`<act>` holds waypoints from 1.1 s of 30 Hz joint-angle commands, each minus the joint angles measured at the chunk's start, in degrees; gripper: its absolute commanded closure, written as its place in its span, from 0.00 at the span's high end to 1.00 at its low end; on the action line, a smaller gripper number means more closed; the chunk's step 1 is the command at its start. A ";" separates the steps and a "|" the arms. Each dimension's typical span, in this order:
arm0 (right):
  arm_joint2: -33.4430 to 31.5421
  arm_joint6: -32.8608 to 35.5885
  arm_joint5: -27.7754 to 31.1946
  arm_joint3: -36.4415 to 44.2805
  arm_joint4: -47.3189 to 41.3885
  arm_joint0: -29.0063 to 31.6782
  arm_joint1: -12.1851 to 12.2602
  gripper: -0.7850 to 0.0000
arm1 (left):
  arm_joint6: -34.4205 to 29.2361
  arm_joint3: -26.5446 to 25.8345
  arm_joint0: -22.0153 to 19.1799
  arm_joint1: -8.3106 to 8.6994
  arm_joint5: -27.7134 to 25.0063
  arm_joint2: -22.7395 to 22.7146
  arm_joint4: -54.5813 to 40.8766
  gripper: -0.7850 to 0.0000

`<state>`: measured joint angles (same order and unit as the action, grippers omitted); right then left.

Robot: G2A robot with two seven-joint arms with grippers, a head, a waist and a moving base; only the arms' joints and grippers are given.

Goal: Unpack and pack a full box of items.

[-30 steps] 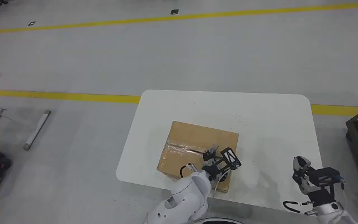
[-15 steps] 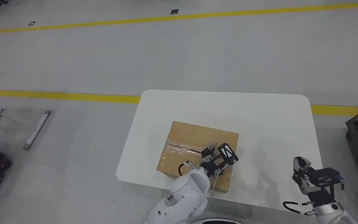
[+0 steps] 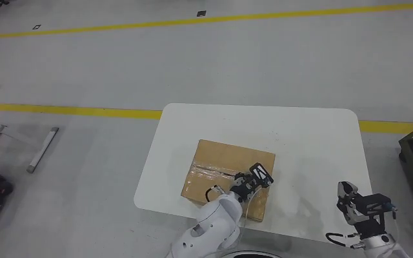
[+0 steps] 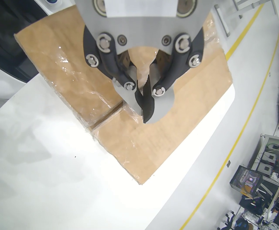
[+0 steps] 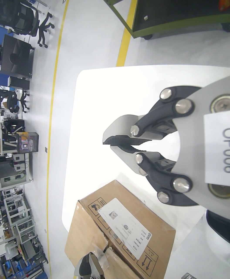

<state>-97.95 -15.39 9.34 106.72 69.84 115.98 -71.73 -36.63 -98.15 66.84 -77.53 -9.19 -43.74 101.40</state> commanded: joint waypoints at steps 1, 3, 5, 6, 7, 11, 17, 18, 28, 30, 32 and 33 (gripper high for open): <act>0.03 0.06 0.03 -0.04 0.04 -0.09 -0.02 0.00 | 0.12 -0.06 0.34 -0.03 0.13 -0.40 0.05 0.00; 0.06 0.09 0.02 -0.07 0.07 -0.16 -0.05 0.00 | 0.16 -0.42 0.64 -0.05 0.14 -0.83 0.00 0.00; 0.08 0.14 0.01 -0.06 0.09 -0.22 -0.07 0.00 | 0.14 -0.83 0.98 -0.05 0.05 -1.27 0.03 0.00; 0.08 0.16 0.01 -0.06 0.10 -0.25 -0.08 0.00 | 0.12 -1.10 1.17 -0.05 0.01 -1.45 0.07 0.00; 0.08 0.18 0.01 -0.07 0.11 -0.27 -0.09 0.00 | 0.14 -1.38 1.39 -0.04 -0.11 -1.63 0.09 0.00; 0.05 0.17 0.06 -0.07 -0.03 -0.30 -0.14 0.00 | 0.06 -3.08 2.53 0.10 -0.59 -2.67 0.19 0.00; -0.10 0.38 0.30 -0.05 -0.28 -0.30 -0.19 0.00 | 0.11 -6.69 4.98 0.63 -1.06 -5.61 0.43 0.00; -0.10 0.48 0.36 -0.05 -0.29 -0.34 -0.20 0.00 | 0.21 -7.19 5.49 0.75 -1.17 -6.30 0.18 0.00; 0.79 1.68 1.05 -0.24 0.67 -1.40 -0.25 0.00 | 0.68 -10.81 9.30 2.18 -1.20 -15.52 1.47 0.00; 1.08 2.12 1.28 -0.31 0.73 -1.61 -0.26 0.00 | 0.44 -11.75 9.70 2.39 -0.74 -17.16 2.54 0.00; 1.29 2.63 1.74 -0.58 0.47 -1.90 -0.26 0.00 | 0.18 -12.88 10.28 2.61 -0.65 -18.46 3.99 0.00; 1.39 2.90 1.95 -0.81 0.45 -2.09 -0.25 0.00 | -0.04 -13.44 10.58 2.71 -0.57 -19.23 4.44 0.00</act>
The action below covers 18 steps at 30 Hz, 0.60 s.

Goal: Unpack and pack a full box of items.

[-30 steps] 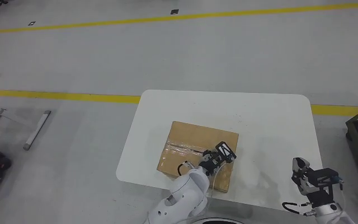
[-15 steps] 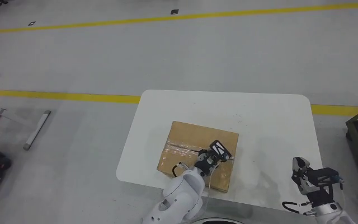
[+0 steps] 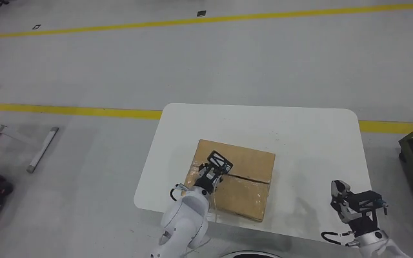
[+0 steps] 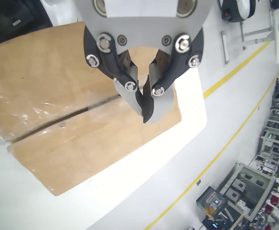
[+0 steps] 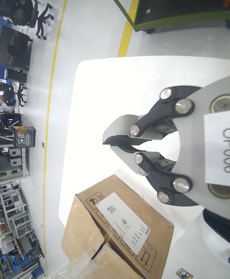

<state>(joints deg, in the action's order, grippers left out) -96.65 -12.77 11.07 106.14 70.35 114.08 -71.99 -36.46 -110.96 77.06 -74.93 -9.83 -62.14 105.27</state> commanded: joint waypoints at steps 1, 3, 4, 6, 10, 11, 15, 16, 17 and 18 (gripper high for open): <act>0.19 0.49 0.42 -0.47 -0.01 -0.42 0.01 0.00 | -0.30 -1.22 0.73 0.20 0.20 -1.58 0.76 0.00; 0.38 0.84 0.85 -0.89 -0.24 -0.80 0.02 0.00 | -0.62 -2.52 1.52 0.35 0.01 -3.33 -0.23 0.00; 0.45 0.99 1.03 -1.06 -0.26 -0.97 0.02 0.00 | -0.84 -3.39 1.70 0.46 0.02 -4.36 0.17 0.00; 0.55 1.24 1.23 -1.30 -0.25 -1.28 0.03 0.00 | -1.17 -4.68 2.25 0.66 -0.23 -5.71 1.36 0.00; 0.79 1.56 1.63 -1.65 -0.38 -1.83 0.04 0.00 | -2.26 -6.23 2.75 0.96 0.25 -8.35 4.79 0.00; 0.82 1.58 1.66 -1.72 -0.35 -1.93 0.04 0.00 | -2.44 -6.51 2.90 1.00 0.29 -8.89 5.01 0.00; 0.87 1.71 1.70 -2.08 -0.43 -2.22 0.04 0.00 | -3.55 -7.99 3.21 1.23 0.47 -12.08 6.51 0.00; 0.83 1.71 1.60 -2.21 -0.43 -2.26 0.04 0.00 | -3.65 -8.43 3.34 1.25 0.71 -12.93 6.11 0.00; 0.78 1.64 1.47 -2.36 -0.57 -2.27 0.03 0.00 | -3.80 -8.75 3.37 1.29 0.89 -13.83 6.21 0.00; 0.75 1.57 1.42 -2.48 -0.66 -2.29 0.02 0.00 | -3.81 -8.87 3.43 1.33 0.80 -14.47 6.31 0.00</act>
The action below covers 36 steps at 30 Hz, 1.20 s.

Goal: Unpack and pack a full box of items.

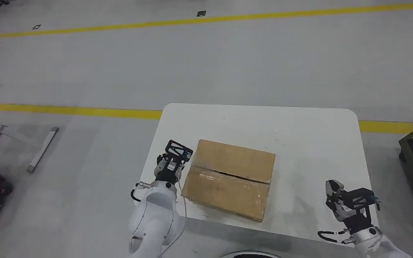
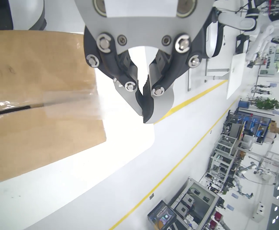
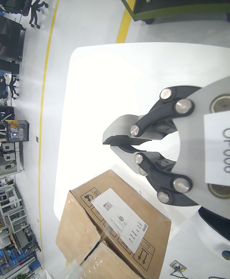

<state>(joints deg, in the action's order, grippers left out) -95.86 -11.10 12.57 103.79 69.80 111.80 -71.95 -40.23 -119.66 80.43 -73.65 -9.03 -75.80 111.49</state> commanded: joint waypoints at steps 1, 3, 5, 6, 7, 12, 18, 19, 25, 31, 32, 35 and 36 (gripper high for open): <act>-0.09 -0.07 -0.12 -0.33 -0.16 -0.02 -0.01 0.00 | -0.08 -0.16 0.00 0.08 0.07 -1.59 0.23 0.00; -0.17 -0.09 -0.18 -0.56 -0.18 -0.11 -0.01 0.00 | -0.16 -0.09 -0.16 0.15 -0.16 -2.75 0.53 0.00; -0.27 -0.08 -0.28 -0.69 -0.15 -0.18 0.00 0.00 | -0.17 -0.25 -0.32 0.20 -0.31 -3.86 0.82 0.00; -0.37 -0.13 -0.31 -0.72 -0.21 -0.21 0.00 0.00 | -0.31 -0.24 -0.35 0.23 -0.07 -4.55 0.99 0.00; -0.47 -0.22 -0.45 -0.76 -0.34 -0.24 -0.01 0.00 | -0.28 -0.17 -0.39 0.26 -0.14 -5.08 1.29 0.00; -0.44 -0.20 -0.72 -0.63 -0.54 -0.19 -0.04 0.00 | 0.18 0.23 -0.88 0.34 0.15 -7.00 2.70 0.00; -0.34 -0.18 -0.69 -0.23 -0.22 0.00 -0.05 0.00 | -0.06 0.25 -2.24 0.31 -0.13 -8.69 2.23 0.00; -0.34 -0.21 -0.69 -0.21 -0.20 0.03 -0.05 0.00 | -0.14 0.46 -2.52 0.32 -0.13 -9.02 2.53 0.00; -0.43 -0.26 -0.70 0.01 -0.21 0.30 -0.06 0.00 | -0.51 1.83 -3.87 0.34 -0.13 -10.81 3.03 0.00; -0.55 -0.50 -0.73 0.06 -0.04 0.58 -0.07 0.00 | -0.97 2.46 -5.19 0.39 -1.57 -12.42 2.22 0.00; -0.56 -0.55 -0.79 0.04 -0.09 0.60 -0.08 0.00 | -1.12 2.60 -5.36 0.40 -1.66 -12.56 2.39 0.00; -0.60 -0.70 -0.85 0.11 -0.07 0.68 -0.09 0.00 | -1.48 3.40 -5.91 0.37 -1.25 -13.03 2.65 0.00; -0.61 -0.72 -0.85 0.14 -0.06 0.72 -0.09 0.00 | -1.60 3.73 -6.07 0.37 -1.09 -13.20 2.85 0.03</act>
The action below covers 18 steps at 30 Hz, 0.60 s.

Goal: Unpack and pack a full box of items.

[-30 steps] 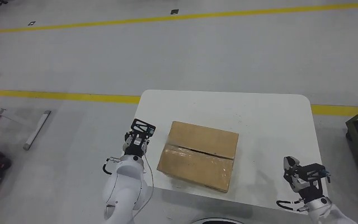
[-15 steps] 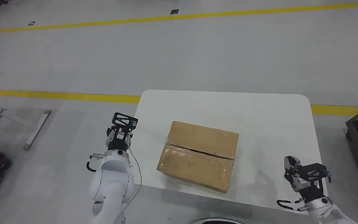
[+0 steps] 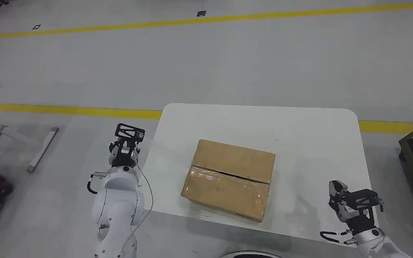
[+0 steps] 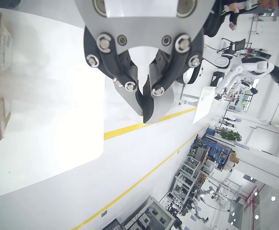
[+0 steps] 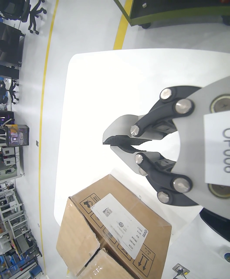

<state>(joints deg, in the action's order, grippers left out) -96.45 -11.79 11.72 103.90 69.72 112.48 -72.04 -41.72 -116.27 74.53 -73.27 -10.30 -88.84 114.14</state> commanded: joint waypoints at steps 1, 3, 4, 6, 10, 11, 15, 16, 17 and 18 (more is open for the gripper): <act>-0.03 -0.04 0.00 0.06 0.02 0.07 0.00 0.00 | -0.12 0.44 -0.30 -0.01 0.23 -0.22 0.39 0.07; -0.07 -0.06 -0.08 0.06 -0.08 0.14 -0.02 0.00 | -0.09 0.58 -0.44 -0.01 0.36 -0.51 0.60 0.25; -0.10 -0.08 -0.06 0.05 -0.08 0.17 -0.02 0.00 | -0.17 0.53 -0.43 -0.03 0.47 -0.61 0.62 0.46; -0.13 -0.16 -0.11 0.00 -0.17 0.23 -0.03 0.00 | -0.36 0.40 -0.43 -0.04 0.59 -0.84 0.64 1.00; -0.04 -0.15 -0.02 0.01 -0.08 0.30 -0.04 0.00 | -0.59 0.70 -0.52 -0.03 0.67 -1.63 1.05 1.00; -0.01 -0.16 -0.04 0.02 -0.05 0.28 -0.05 0.00 | -0.57 0.68 -0.53 -0.03 0.75 -1.70 1.29 1.00; 0.14 -0.03 -0.17 0.10 0.21 0.19 -0.06 0.00 | -0.39 0.39 -0.17 -0.06 0.88 -2.00 1.26 1.00; 0.17 0.07 -0.11 0.15 0.27 0.14 -0.06 0.00 | -0.31 0.34 -0.03 -0.07 1.03 -2.14 1.40 1.00; 0.18 0.15 -0.14 0.16 0.31 0.11 -0.06 0.00 | -0.22 0.34 0.17 -0.07 1.14 -2.25 1.45 1.00; 0.22 0.23 -0.13 0.24 0.46 0.11 -0.06 0.00 | -0.14 0.24 0.34 -0.08 1.28 -2.37 1.49 1.00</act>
<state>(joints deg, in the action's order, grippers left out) -96.26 -11.65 11.58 104.08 70.06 112.60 -72.10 -41.96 -115.95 74.67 -73.34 -9.17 -91.09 115.57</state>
